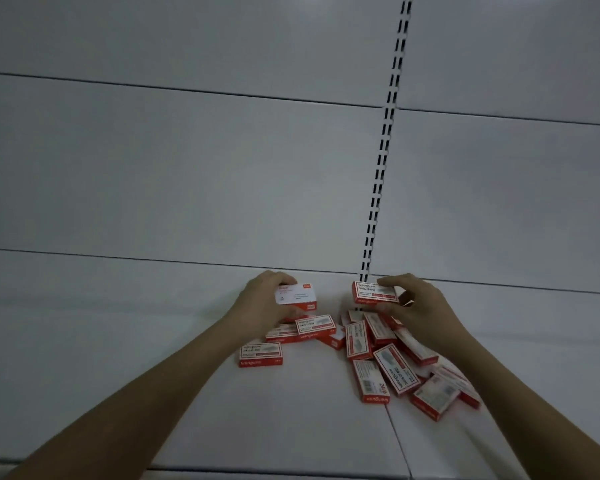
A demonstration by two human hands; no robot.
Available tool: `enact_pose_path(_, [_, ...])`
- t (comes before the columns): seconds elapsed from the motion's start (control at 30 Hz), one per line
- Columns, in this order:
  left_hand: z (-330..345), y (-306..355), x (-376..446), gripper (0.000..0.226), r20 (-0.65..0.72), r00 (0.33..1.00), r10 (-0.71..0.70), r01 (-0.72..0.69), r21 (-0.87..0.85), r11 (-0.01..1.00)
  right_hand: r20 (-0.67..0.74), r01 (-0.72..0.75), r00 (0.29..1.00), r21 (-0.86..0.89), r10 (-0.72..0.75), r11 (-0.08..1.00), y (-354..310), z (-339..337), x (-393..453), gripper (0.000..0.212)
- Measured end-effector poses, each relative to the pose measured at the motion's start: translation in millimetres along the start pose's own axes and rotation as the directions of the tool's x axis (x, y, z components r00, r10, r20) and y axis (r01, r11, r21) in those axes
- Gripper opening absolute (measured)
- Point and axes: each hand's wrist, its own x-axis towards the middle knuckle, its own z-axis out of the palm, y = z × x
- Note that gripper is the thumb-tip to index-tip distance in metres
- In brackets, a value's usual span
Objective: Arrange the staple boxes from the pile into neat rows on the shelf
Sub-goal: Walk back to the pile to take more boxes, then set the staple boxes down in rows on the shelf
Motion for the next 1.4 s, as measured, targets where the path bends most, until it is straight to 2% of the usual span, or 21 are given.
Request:
enact_pose_path(0.07, [-8.7,1.0,0.4,0.055,0.031,0.998,0.058,-0.059,0.063,0.996,0.002,-0.028,1.000,-0.052,0.028,0.998,-4.0,-14.0,-14.6,0.039])
enact_pose_path(0.37, [12.9,37.9,-0.4,0.055,0.155,0.964,0.218,-0.208,-0.075,0.975,0.004,-0.160,0.987,-0.192,0.163,0.968,-13.3,-68.3,-73.3,0.041])
enact_pose_path(0.73, [62.1,160.6,-16.6,0.051,0.230,0.901,0.368,-0.338,-0.163,0.927,-0.149,-0.287,0.953,-0.157,0.264,0.945,11.7,-163.9,-140.7,0.039])
enact_pose_path(0.9, [128.4,226.7,-39.0,0.051,0.272,0.883,0.383,-0.331,-0.218,0.918,-0.178,-0.345,0.932,-0.173,0.316,0.922,50.4,-224.9,-196.7,0.033])
enact_pose_path(1.07, [208.8,298.1,-69.3,0.049,0.323,0.862,0.390,-0.311,-0.270,0.911,-0.200,-0.402,0.910,-0.214,0.363,0.890,98.0,-296.4,-262.5,0.037])
enact_pose_path(1.3, [311.7,417.0,-105.0,0.049,0.389,0.798,0.460,-0.320,-0.374,0.871,-0.312,-0.516,0.837,-0.175,0.450,0.839,157.6,-405.7,-359.3,0.036])
enact_pose_path(1.4, [354.7,463.9,-122.6,0.050,0.419,0.751,0.511,-0.338,-0.420,0.842,-0.348,-0.561,0.803,-0.166,0.484,0.811,181.4,-442.8,-396.4,0.033])
